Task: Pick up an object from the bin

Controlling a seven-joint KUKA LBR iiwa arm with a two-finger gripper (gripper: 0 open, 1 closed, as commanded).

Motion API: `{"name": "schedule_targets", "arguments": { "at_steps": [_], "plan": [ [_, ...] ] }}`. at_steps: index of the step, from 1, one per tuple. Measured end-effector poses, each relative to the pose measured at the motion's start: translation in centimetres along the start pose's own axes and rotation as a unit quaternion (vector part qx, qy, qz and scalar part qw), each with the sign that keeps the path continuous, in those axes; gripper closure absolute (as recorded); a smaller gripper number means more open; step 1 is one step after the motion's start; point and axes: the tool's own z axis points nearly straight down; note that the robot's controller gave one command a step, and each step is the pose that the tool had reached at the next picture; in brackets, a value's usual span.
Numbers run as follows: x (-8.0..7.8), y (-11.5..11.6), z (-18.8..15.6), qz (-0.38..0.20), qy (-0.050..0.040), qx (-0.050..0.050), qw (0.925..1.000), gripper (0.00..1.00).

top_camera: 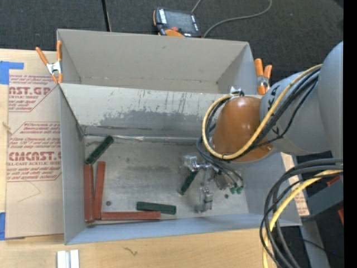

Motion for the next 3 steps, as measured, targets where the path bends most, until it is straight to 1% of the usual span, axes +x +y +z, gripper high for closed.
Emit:
{"name": "schedule_targets", "arguments": {
  "at_steps": [1,2,3],
  "plan": [
    [-0.1,0.0,-0.4,0.000,-0.0021,0.000,1.0000,1.00],
    [-0.1,-1.3,-13.2,0.008,-0.0068,0.002,0.9999,1.00],
    [-3.9,-2.1,-21.8,-0.168,-0.0056,0.002,0.9858,1.00]
  ]
}}
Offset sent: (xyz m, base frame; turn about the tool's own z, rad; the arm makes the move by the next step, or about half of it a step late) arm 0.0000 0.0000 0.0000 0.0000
